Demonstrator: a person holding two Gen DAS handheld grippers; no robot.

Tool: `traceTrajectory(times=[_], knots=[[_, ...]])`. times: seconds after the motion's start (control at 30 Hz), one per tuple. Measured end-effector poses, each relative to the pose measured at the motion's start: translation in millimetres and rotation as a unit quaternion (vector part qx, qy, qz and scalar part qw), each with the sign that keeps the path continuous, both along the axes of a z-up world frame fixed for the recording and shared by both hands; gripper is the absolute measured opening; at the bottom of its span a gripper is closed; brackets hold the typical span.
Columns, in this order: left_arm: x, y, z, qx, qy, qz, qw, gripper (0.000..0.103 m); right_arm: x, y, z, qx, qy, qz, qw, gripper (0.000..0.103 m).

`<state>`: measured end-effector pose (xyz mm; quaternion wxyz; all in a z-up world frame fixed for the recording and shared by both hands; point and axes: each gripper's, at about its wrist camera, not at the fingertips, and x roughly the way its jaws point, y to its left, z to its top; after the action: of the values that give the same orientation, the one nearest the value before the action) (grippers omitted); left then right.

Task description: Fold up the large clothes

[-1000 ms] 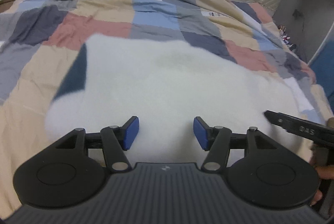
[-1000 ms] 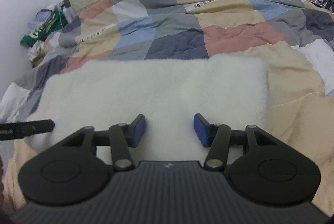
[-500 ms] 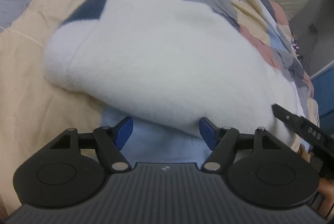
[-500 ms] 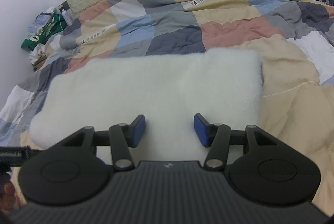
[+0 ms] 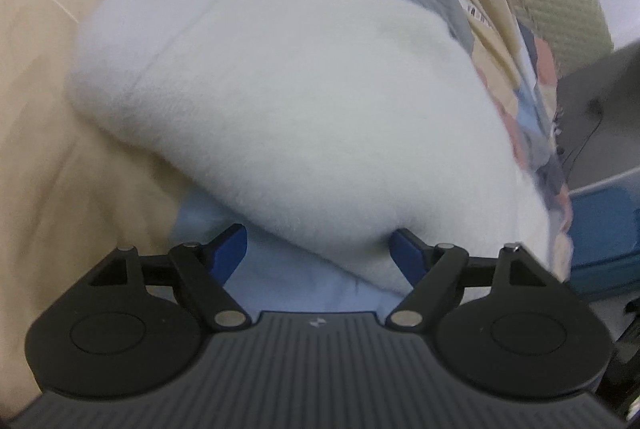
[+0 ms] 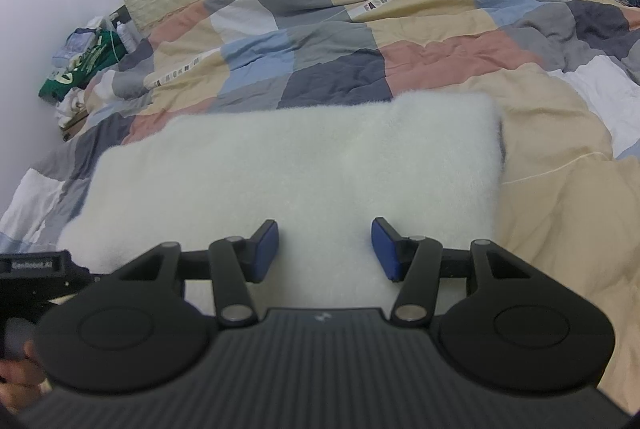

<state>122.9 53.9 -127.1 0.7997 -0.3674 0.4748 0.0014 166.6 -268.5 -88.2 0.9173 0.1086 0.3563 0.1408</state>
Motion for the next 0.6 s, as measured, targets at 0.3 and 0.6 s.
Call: traceTrajectory(times=[0.3,0.6], knots=[[3.2,44.1,-22.8,-0.197,-0.033,0.121,0.9724,0.082,0.0,-16.2,0.1,0.08,0.007,-0.037,0.996,0.054],[11.1,60.6,-53.7,-0.281,-0.033,0.214,0.9351,0.081,-23.5,-9.0,0.9,0.297,0.058,0.01,0.953,0.059]])
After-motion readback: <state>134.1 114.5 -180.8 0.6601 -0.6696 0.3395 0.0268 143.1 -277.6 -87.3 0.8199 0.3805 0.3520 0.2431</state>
